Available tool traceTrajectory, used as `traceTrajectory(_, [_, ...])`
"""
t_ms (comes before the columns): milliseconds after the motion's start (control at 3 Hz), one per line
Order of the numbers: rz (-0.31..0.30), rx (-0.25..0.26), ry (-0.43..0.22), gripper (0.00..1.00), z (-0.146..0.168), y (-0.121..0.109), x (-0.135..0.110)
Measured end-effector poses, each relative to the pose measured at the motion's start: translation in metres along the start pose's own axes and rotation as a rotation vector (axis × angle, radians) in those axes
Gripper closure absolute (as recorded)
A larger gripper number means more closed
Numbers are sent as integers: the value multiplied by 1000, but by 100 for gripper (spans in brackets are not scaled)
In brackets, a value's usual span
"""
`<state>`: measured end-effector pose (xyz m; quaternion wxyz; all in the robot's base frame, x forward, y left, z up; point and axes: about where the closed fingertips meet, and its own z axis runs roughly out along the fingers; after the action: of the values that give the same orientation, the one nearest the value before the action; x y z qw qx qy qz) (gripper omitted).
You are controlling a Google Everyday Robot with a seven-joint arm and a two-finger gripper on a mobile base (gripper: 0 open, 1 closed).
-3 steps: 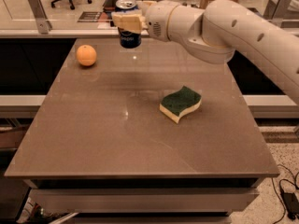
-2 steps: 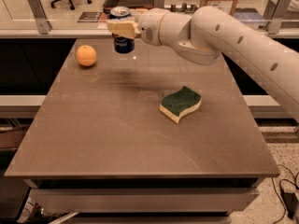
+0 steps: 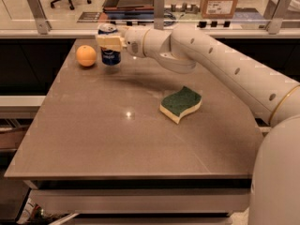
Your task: Move pepsi can near orange
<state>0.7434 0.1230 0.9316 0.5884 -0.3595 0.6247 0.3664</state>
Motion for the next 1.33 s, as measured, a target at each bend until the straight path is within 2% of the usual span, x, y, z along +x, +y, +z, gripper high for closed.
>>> traceTrajectory(333, [14,0,13,100,12,0,15])
traceTrajectory(667, [4,35,86,100,20,5,33])
traceTrajectory(1000, [6,34,89,83,21,5,34])
traceTrajectory(1333, [6,30,90,60,23,7,34])
